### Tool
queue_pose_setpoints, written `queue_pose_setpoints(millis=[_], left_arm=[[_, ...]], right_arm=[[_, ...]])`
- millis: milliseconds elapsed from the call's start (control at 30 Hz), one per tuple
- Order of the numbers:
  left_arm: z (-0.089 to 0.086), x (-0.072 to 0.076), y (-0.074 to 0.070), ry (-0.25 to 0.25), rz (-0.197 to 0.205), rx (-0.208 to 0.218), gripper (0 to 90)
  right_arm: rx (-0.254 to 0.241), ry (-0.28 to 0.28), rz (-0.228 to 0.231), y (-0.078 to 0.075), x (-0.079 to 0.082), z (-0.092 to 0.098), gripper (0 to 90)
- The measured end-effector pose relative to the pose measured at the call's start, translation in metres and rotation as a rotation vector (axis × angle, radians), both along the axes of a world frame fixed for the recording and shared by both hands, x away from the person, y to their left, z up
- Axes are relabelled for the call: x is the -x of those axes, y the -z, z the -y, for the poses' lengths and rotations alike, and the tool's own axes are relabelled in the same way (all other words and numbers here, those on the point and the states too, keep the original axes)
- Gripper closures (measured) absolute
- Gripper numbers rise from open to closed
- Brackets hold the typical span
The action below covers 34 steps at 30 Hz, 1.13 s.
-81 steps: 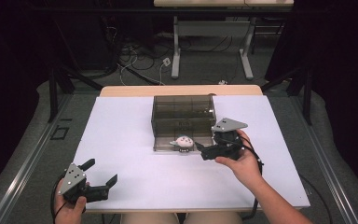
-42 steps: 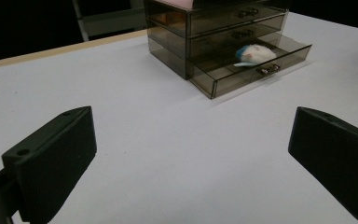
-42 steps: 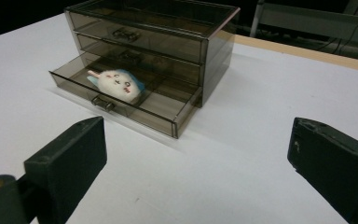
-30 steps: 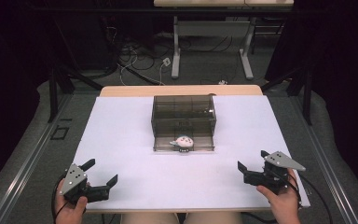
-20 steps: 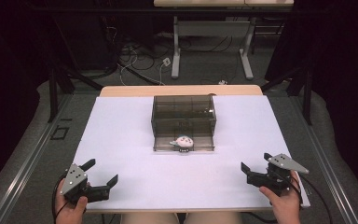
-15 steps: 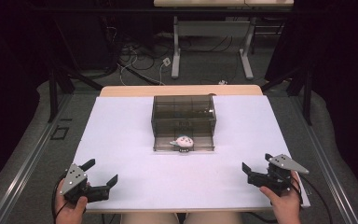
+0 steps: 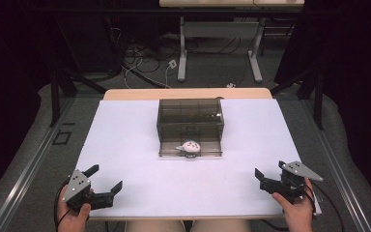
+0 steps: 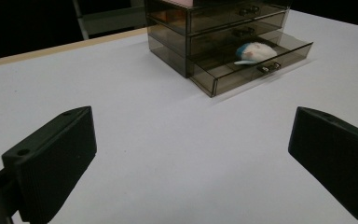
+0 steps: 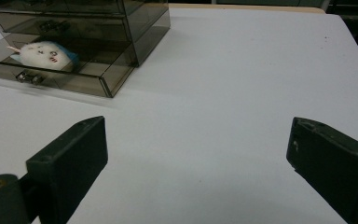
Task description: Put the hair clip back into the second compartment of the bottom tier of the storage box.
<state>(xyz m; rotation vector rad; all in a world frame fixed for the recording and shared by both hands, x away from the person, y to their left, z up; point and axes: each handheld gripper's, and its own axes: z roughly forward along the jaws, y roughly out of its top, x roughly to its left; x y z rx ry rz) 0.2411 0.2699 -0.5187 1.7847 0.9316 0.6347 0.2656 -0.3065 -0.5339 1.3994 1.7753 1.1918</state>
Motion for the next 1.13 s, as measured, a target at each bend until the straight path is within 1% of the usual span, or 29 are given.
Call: queue_pose_setpoints(millis=[67,100,167,200,233,267,300,433,533,567,633,733,767,867,967,1133], left_arm=[[-0.0003,-0.0001,-0.0001,-0.001,0.002,-0.004,1.1],[-0.0002,-0.0001,-0.0001,-0.001,0.001,-0.001,1.1],[-0.0002,-0.0001,-0.0001,-0.001,0.002,-0.002,1.1],[-0.0003,-0.0001,-0.0001,-0.001,0.002,-0.003,1.1],[-0.0005,-0.0002,-0.0002,-0.002,0.004,-0.007,1.1],[-0.0005,-0.0002,-0.0002,-0.001,0.004,-0.007,1.1],[-0.0004,-0.0001,-0.0002,0.000,0.003,-0.005,1.1],[-0.0002,0.0000,-0.0001,0.001,0.001,-0.001,1.1],[-0.0003,0.0002,-0.0002,-0.001,0.002,0.000,1.1],[-0.0003,0.0002,-0.0002,-0.001,0.002,0.000,1.1],[-0.0007,0.0004,-0.0005,0.000,-0.002,-0.003,1.1],[-0.0003,0.0003,-0.0002,-0.002,0.003,0.000,1.1],[-0.0007,0.0005,-0.0007,0.002,-0.004,-0.005,1.1],[-0.0004,0.0002,-0.0002,-0.001,0.002,-0.002,1.1],[-0.0004,0.0002,-0.0002,-0.001,0.002,-0.002,1.1],[-0.0004,-0.0003,-0.0002,0.000,0.002,-0.002,1.1]], right_arm=[[-0.002,0.004,-0.002,0.0006,-0.0001,0.0003,4.8],[-0.007,0.006,0.004,0.0014,-0.0006,0.0003,4.9],[0.004,0.006,-0.004,0.0015,-0.0004,0.0011,4.9],[-0.001,0.013,-0.010,0.0017,0.0000,0.0008,5.0],[-0.008,0.005,0.000,0.0026,-0.0008,0.0012,5.0],[-0.011,0.009,-0.010,0.0025,-0.0003,0.0011,5.1],[0.003,0.006,-0.012,0.0027,-0.0008,0.0020,5.1],[-0.003,0.012,0.002,0.0045,-0.0012,0.0019,5.3],[-0.003,0.011,-0.010,0.0044,-0.0005,0.0019,5.5],[-0.011,0.012,-0.015,0.0046,-0.0003,0.0013,5.6],[-0.002,0.010,-0.013,0.0053,-0.0008,0.0016,5.6],[-0.008,0.006,-0.017,0.0063,-0.0012,0.0009,5.7],[-0.006,0.006,-0.016,0.0064,-0.0013,0.0008,5.7],[-0.004,0.005,-0.031,0.0070,-0.0013,0.0000,5.7],[0.004,0.002,-0.029,0.0078,-0.0016,-0.0004,5.7],[0.001,0.003,-0.031,0.0079,-0.0013,-0.0009,5.7]])
